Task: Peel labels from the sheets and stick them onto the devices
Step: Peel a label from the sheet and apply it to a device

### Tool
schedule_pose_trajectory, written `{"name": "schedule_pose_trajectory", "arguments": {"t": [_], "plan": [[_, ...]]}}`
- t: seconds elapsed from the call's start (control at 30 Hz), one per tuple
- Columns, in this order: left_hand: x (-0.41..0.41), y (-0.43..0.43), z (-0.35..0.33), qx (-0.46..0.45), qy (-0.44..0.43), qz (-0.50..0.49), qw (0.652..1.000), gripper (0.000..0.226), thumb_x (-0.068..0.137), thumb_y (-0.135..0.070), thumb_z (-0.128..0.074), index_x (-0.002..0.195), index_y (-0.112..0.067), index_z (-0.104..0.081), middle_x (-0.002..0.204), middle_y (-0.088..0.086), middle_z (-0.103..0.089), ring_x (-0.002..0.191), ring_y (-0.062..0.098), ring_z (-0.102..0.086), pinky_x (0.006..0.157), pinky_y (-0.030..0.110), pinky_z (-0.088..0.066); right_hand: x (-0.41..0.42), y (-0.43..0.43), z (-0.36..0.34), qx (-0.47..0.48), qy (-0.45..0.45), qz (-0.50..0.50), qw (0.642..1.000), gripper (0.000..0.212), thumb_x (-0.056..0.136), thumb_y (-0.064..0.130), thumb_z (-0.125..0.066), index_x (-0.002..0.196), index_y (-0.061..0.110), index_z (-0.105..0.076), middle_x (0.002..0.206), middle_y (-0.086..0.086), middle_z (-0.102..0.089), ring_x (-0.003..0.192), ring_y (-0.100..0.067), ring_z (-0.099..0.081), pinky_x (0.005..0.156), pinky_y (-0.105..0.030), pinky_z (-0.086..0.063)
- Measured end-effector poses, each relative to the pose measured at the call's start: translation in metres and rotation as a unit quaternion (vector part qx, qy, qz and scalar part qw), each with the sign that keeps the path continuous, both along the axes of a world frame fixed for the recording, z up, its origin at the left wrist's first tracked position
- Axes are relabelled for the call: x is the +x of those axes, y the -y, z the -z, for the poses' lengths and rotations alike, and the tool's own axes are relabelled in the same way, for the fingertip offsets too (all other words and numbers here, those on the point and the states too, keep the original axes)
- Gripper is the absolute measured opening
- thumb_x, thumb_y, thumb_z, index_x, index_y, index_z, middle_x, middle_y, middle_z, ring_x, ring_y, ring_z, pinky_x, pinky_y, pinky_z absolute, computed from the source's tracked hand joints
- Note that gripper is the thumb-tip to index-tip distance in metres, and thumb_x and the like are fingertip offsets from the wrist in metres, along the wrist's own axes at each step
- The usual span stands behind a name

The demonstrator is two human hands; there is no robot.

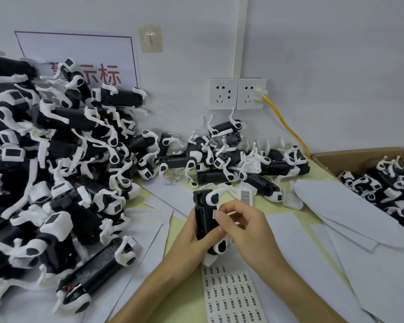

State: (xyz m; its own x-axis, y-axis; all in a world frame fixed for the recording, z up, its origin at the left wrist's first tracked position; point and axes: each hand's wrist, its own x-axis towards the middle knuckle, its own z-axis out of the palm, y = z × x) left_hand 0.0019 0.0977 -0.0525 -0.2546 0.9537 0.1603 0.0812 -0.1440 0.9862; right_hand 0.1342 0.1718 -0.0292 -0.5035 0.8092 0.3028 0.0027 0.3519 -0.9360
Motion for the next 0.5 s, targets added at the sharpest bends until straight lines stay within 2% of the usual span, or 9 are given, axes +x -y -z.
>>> {"name": "schedule_pose_trajectory", "arguments": {"t": [0.27, 0.5], "plan": [[0.0019, -0.0016, 0.0026, 0.017, -0.009, -0.007, 1.0, 0.034, 0.092, -0.039, -0.071, 0.124, -0.033, -0.059, 0.115, -0.009, -0.072, 0.112, 0.011, -0.069, 0.091, 0.021, -0.054, 0.0, 0.0043, -0.0026, 0.035, 0.011, 0.022, 0.999, 0.014, 0.096, 0.018, -0.07, 0.083, 0.023, -0.067, 0.068, 0.015, -0.065, 0.062, -0.003, -0.063, 0.057, -0.01, -0.043], [0.0023, -0.0026, 0.0043, 0.035, -0.024, -0.006, 0.999, 0.027, 0.095, -0.039, -0.071, 0.117, -0.05, -0.06, 0.119, -0.01, -0.071, 0.116, 0.012, -0.068, 0.096, 0.026, -0.054, 0.001, 0.0056, -0.0051, 0.06, 0.025, 0.038, 0.997, 0.016, 0.095, 0.019, -0.07, 0.082, 0.025, -0.066, 0.071, 0.013, -0.067, 0.065, -0.004, -0.066, 0.058, -0.01, -0.045]]}}
